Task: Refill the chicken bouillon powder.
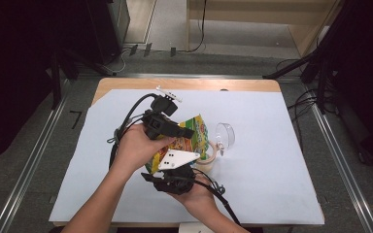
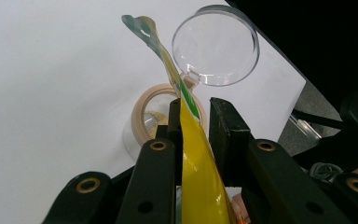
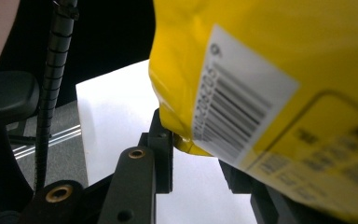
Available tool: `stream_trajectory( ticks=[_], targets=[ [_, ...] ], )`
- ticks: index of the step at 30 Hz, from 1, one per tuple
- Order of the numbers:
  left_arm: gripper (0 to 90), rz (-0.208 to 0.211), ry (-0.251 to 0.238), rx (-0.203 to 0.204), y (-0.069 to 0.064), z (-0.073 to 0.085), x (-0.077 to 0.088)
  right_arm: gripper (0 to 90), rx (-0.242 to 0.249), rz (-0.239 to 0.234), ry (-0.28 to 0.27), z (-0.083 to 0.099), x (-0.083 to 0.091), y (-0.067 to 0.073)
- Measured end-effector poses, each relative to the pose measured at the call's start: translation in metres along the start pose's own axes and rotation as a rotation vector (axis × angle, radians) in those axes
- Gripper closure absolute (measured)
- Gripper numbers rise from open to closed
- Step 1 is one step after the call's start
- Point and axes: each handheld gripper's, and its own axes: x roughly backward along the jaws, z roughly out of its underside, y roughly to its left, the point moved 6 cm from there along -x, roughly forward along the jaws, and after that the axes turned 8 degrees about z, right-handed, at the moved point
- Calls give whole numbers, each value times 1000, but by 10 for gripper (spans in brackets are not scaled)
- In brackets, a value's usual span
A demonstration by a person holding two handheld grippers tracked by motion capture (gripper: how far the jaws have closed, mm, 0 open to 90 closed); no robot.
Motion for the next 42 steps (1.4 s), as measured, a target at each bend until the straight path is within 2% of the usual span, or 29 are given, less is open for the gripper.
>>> stream_trajectory(
  ticks=[21, 24, 42],
  targets=[
    [778, 1, -4, 14, 4, 0, 0, 699, 8, -1, 9, -1, 2, 0],
    [779, -5, -5, 8, 4, 0, 0, 699, 24, 8, 10, 0, 2, -1],
    [785, 4, -8, 26, 9, 0, -1, 698, 8, 4, 18, 1, -1, -3]
  ],
)
